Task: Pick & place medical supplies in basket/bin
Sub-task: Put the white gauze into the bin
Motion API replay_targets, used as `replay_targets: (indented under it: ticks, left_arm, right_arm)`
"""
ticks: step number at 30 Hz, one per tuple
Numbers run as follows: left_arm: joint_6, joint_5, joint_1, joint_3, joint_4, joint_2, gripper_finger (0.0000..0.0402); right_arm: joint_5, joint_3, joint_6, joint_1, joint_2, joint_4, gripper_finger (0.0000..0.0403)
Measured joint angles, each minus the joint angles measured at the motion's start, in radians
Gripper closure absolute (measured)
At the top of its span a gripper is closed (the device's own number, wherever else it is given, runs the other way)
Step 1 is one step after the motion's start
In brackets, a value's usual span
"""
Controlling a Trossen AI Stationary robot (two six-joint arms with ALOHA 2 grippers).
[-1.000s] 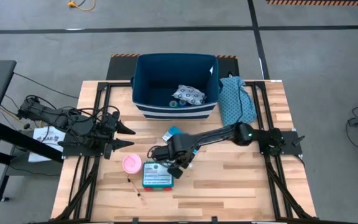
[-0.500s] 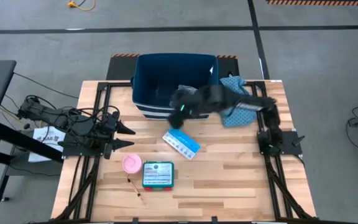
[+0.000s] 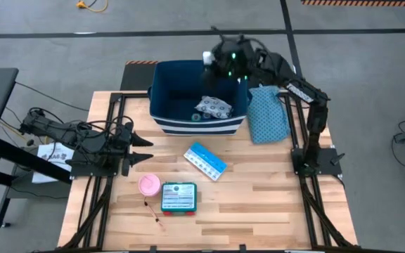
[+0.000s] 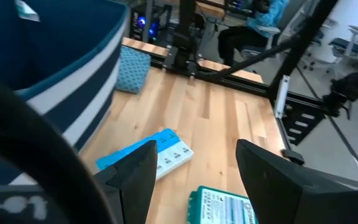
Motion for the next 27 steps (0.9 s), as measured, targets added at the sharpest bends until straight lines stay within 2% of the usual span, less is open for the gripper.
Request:
replay_targets:
  ticks: [5,10,13,19,27]
  left_arm:
    - [-0.003,-0.059,0.0,0.0,0.001,0.0,0.0191]
    - [-0.003,-0.098,0.0,0.0,0.003,0.0,0.0191]
    - [-0.004,-0.11,0.0,0.0,0.003,0.0,0.0191]
    - [-0.004,-0.119,0.0,0.0,0.003,0.0,0.0191]
    - [-0.007,-0.144,0.0,0.0,0.0,0.0,0.0191]
  right_arm:
    - [-0.175,-0.001,-0.043,-0.106,0.065,0.066,0.0361]
    - [-0.341,0.0,-0.058,-0.165,0.151,0.09,0.0362]
    - [-0.406,0.0,-0.065,-0.178,0.21,0.082,0.036]
    - [-0.465,-0.001,-0.087,-0.178,0.298,0.042,0.0363]
    - [-0.467,0.0,-0.136,-0.152,0.378,-0.049,0.0361]
